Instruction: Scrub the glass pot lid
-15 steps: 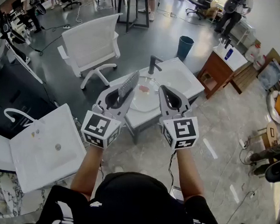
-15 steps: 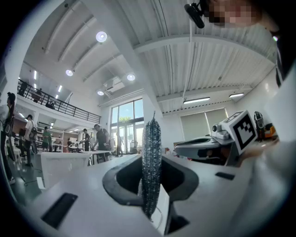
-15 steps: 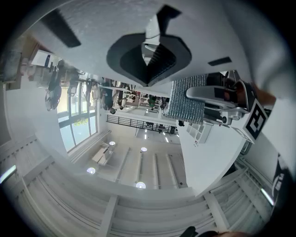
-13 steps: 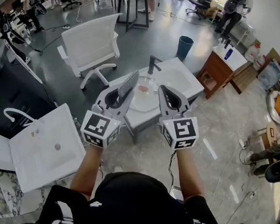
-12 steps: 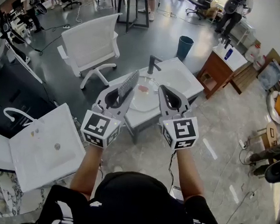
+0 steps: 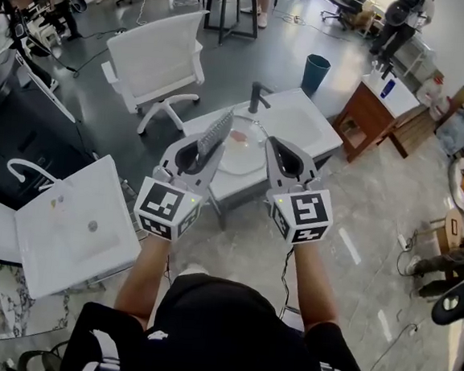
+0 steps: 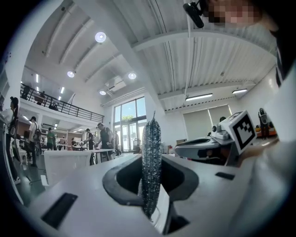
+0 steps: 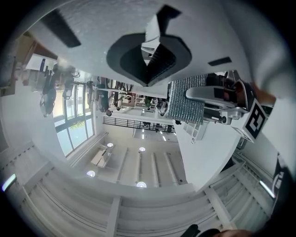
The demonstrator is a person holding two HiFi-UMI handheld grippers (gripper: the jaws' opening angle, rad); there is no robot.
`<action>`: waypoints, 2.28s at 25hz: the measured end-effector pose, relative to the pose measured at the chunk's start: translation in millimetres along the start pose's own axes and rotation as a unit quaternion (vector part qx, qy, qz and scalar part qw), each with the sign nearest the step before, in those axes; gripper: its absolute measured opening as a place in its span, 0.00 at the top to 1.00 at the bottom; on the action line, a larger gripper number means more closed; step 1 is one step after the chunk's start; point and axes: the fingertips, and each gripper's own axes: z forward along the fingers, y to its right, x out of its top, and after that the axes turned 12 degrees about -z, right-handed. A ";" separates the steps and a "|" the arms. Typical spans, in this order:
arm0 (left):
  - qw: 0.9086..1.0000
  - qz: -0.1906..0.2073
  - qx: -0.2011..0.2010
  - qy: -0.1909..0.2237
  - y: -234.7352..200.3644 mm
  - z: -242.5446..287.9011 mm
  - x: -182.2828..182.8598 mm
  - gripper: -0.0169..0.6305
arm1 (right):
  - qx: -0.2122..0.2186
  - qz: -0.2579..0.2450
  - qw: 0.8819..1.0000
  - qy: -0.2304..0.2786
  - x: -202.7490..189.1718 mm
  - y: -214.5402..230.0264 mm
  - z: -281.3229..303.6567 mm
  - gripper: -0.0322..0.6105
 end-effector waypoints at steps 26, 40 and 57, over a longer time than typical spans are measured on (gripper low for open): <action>1.000 -0.007 -0.011 -0.005 -51.2 37.3 -4.6 0.87 | -0.009 0.011 1.000 -0.016 -21.4 9.8 54.4 0.95; 0.999 -0.019 -0.046 -0.008 -124.8 112.3 12.9 0.87 | -0.043 0.005 0.998 -0.037 -35.4 49.9 149.5 0.95; 0.997 -0.035 -0.069 -0.011 -235.5 143.9 13.0 0.87 | -0.065 -0.008 0.995 -0.068 -46.6 41.5 254.4 0.95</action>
